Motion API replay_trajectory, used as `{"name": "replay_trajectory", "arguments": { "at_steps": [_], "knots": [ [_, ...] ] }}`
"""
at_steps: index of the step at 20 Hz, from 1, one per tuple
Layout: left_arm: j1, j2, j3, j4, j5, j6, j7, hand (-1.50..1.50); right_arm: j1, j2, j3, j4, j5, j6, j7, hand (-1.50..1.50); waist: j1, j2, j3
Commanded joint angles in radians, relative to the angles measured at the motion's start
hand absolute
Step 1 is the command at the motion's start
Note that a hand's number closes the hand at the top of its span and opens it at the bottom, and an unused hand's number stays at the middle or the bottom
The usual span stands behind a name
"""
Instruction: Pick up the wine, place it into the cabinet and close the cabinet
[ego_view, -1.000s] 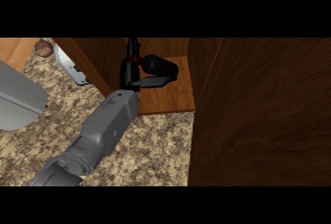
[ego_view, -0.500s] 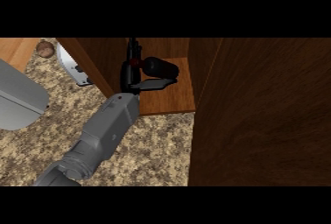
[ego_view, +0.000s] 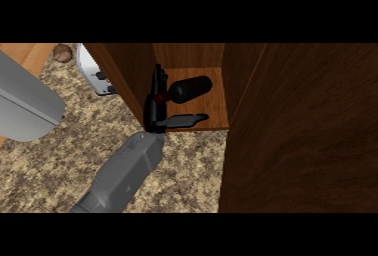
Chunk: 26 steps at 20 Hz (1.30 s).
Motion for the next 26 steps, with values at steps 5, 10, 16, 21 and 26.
{"name": "replay_trajectory", "arguments": {
  "at_steps": [5, 10, 16, 21, 26],
  "knots": [
    [0.251, 0.0, -0.204, -0.424, -0.046, 0.234, 0.055, -1.5, 0.064, -0.009, -0.01, -0.092, -0.011, -0.008, 0.014, -1.5, 0.041, -0.002, 0.001],
    [0.365, 0.0, -0.278, -0.603, -0.098, 0.263, 0.077, -1.5, 0.038, -0.025, -0.045, -0.053, -0.052, -0.001, -0.003, -1.5, 0.038, 0.002, 0.0],
    [0.543, 0.112, -0.336, -0.925, -0.166, 0.377, 0.174, -1.5, 0.079, -0.026, -0.04, -0.071, -0.037, 0.005, -0.015, -1.5, 0.041, 0.001, 0.0],
    [0.653, 0.119, -0.422, -1.047, -0.256, 0.473, 0.205, -1.5, 0.046, -0.021, -0.001, -0.118, -0.022, -0.021, 0.055, -1.5, 0.04, 0.001, 0.0],
    [0.761, 0.219, -0.413, -1.237, -0.264, 0.411, 0.234, -1.5, 0.079, -0.036, -0.032, -0.055, -0.072, 0.036, -0.026, -1.5, 0.041, 0.002, 0.0]
  ]
}}
